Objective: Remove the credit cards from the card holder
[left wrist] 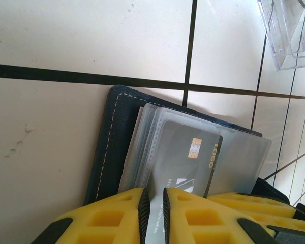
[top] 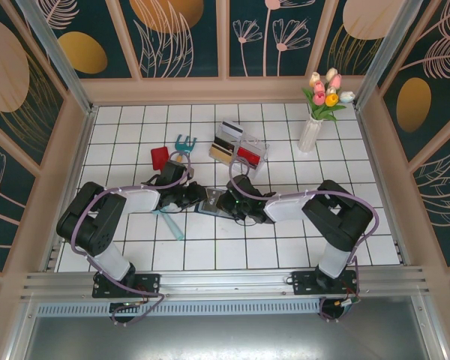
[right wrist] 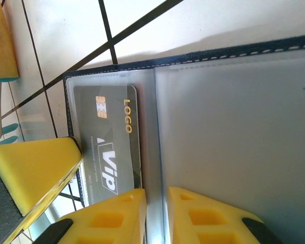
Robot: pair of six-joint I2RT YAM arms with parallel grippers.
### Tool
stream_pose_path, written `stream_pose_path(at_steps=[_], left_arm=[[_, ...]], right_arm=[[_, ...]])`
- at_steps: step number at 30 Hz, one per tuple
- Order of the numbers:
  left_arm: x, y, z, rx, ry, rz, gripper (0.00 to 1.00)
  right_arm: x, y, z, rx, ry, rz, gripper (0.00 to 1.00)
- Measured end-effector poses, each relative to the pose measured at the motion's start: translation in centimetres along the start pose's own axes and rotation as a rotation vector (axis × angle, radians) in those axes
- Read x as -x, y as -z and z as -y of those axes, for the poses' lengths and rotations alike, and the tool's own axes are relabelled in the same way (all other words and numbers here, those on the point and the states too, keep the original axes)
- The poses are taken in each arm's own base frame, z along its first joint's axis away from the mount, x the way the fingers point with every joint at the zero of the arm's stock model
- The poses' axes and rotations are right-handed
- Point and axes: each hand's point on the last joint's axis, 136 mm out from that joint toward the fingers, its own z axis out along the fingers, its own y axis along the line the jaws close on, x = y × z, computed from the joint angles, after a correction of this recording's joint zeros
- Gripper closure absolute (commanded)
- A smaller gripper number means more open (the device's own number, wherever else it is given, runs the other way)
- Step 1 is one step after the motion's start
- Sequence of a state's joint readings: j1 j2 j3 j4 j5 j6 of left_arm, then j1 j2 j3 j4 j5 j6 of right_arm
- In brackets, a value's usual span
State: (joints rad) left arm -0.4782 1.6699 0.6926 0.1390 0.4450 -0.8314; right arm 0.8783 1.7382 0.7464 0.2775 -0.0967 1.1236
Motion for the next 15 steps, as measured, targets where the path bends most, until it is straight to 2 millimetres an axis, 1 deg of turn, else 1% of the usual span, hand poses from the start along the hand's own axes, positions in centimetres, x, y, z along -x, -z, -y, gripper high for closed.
stream_pose_path(at_steps=[5,11,15], left_arm=[[0.0,0.0,0.0,-0.001,0.000,0.000,0.79],[0.0,0.0,0.0,0.000,-0.001,0.000,0.79],[0.0,0.0,0.0,0.000,0.000,0.000,0.79]], right_arm=[[-0.1,0.1,-0.1,0.030,0.001,0.002,0.82],[0.0,1.0,-0.3,0.066,0.005,0.017,0.80],[0.1,1.1,-0.8,0.091,0.004,0.014,0.80]])
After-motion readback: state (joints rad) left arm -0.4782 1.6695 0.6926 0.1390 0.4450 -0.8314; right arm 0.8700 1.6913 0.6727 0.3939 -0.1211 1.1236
